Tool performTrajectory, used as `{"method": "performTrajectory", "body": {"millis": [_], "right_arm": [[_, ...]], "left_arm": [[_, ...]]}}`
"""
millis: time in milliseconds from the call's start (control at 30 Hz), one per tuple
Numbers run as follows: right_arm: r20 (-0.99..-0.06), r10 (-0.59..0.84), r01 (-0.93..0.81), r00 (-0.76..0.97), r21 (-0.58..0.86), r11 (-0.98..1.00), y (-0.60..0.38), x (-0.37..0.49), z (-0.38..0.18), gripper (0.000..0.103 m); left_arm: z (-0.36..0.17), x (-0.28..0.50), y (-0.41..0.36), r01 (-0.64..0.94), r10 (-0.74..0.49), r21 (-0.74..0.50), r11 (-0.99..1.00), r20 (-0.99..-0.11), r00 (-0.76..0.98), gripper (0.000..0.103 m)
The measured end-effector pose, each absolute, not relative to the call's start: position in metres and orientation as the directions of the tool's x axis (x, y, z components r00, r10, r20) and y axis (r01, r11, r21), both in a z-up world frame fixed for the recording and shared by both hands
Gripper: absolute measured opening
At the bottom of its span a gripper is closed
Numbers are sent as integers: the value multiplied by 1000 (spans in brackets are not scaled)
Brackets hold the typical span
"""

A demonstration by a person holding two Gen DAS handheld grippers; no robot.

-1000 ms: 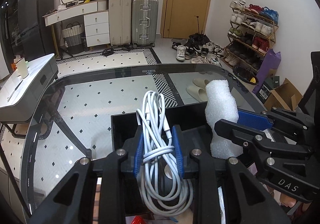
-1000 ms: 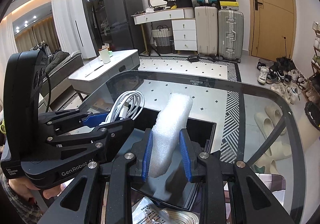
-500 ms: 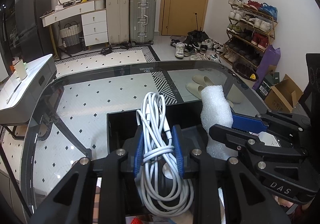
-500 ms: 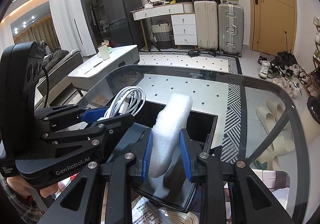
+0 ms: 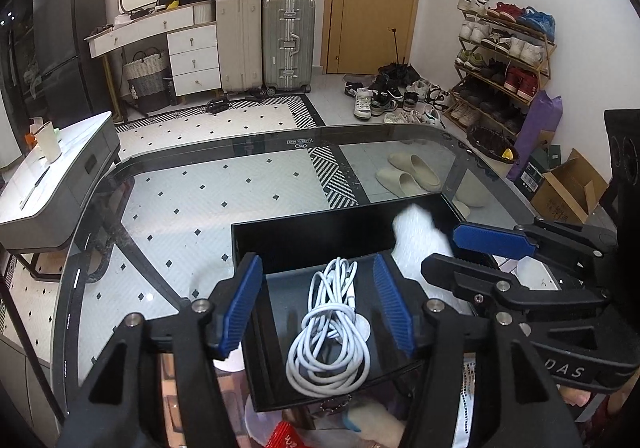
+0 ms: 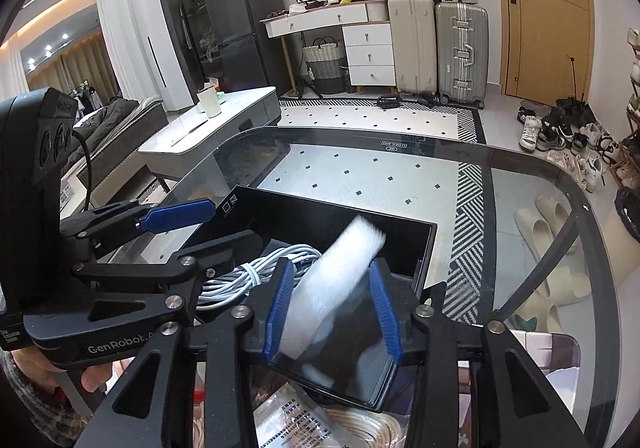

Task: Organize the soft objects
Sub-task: 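Open the left gripper over the box while the right gripper releases the foam into it, then withdraw both open grippers from the black box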

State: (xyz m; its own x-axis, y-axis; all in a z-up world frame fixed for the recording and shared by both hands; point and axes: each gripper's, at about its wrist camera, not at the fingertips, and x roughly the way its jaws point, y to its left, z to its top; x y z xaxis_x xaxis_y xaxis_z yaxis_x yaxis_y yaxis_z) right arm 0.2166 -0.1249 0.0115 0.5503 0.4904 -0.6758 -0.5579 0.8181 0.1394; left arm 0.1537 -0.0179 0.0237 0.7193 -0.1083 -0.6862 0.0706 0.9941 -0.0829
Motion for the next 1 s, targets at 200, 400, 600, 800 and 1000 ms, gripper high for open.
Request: {"method": "performTrajectory", "body": {"millis": [200,400,600,800,1000], "right_arm": [[-666,488,-542,564,147,827,-133,213,14,66],[-657,483,-537,579,139,832,-138,198,22,82],[-637,487,-515,597,161,842,-151,188,32,90],[-634,481,-500,605,168,850,-158,173,40,94],[-648,461,-496,607,145,856,-159,154,39,94]], "left_arm": [[25,144,-4,41,-108,-113,993,-690,716,85],[28,127,3,32,-96,-105,994,-690,717,96],[29,113,7,34,-90,-94,995,-694,715,103],[31,99,9,17,-79,-96,995,-690,719,103],[31,85,12,9,-70,-91,996,-684,726,103]]}}
